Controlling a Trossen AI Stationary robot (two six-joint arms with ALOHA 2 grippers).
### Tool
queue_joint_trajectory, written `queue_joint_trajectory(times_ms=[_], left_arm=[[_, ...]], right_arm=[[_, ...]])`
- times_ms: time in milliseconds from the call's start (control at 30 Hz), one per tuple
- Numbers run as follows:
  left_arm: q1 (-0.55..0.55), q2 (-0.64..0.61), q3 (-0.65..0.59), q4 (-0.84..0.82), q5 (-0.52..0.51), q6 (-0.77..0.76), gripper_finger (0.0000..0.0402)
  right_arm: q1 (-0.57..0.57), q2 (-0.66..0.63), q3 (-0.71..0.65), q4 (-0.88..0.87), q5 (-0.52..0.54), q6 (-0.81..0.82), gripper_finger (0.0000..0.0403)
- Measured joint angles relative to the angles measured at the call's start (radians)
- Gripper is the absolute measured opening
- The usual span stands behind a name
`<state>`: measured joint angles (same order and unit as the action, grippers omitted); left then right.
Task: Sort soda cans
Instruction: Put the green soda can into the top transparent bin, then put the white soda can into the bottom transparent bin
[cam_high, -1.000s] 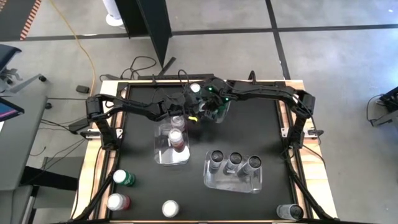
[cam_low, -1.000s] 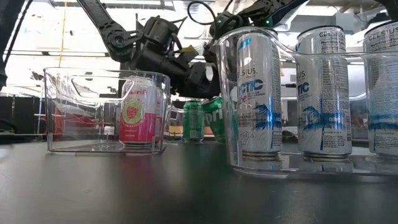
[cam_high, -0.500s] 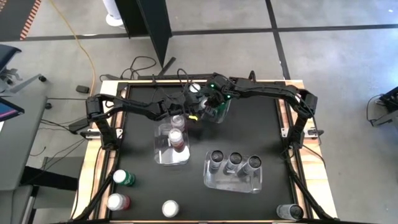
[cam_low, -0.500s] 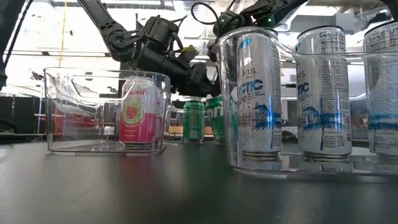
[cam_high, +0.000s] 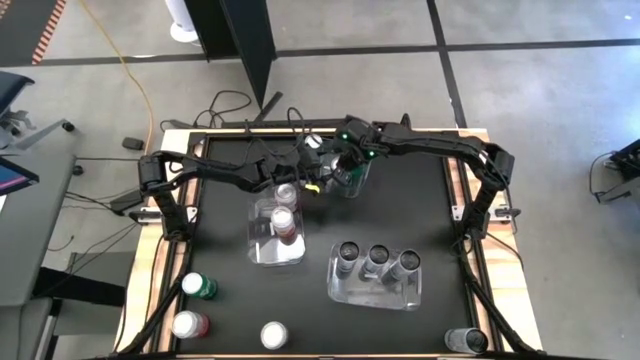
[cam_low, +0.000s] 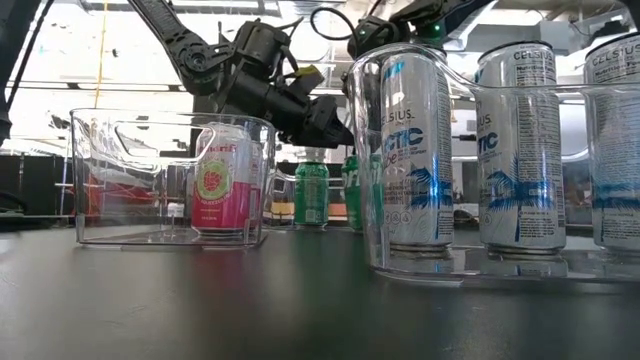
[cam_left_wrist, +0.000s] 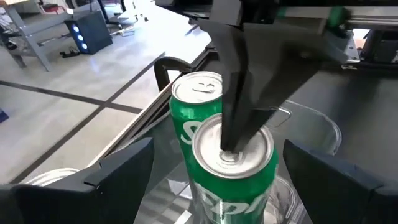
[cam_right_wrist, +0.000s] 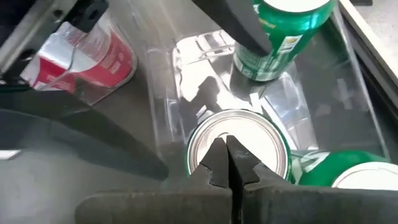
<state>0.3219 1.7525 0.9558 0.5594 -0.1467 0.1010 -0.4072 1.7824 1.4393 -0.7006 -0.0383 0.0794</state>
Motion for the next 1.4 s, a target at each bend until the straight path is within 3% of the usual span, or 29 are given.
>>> queue_joint_trajectory(times_ms=[333, 800, 1400], left_arm=[[-0.014, -0.022, 0.0, -0.033, 0.001, 0.053, 0.035], [-0.013, -0.101, -0.001, -0.183, -0.016, 0.065, 0.035], [-0.008, -0.1, -0.001, -0.212, -0.043, 0.073, 0.035]], right_arm=[[0.021, 0.001, 0.012, -0.05, -0.005, 0.035, 0.0], [0.031, 0.005, 0.083, -0.191, 0.092, 0.064, 0.0], [0.028, 0.007, 0.091, -0.109, 0.095, 0.002, 0.0]])
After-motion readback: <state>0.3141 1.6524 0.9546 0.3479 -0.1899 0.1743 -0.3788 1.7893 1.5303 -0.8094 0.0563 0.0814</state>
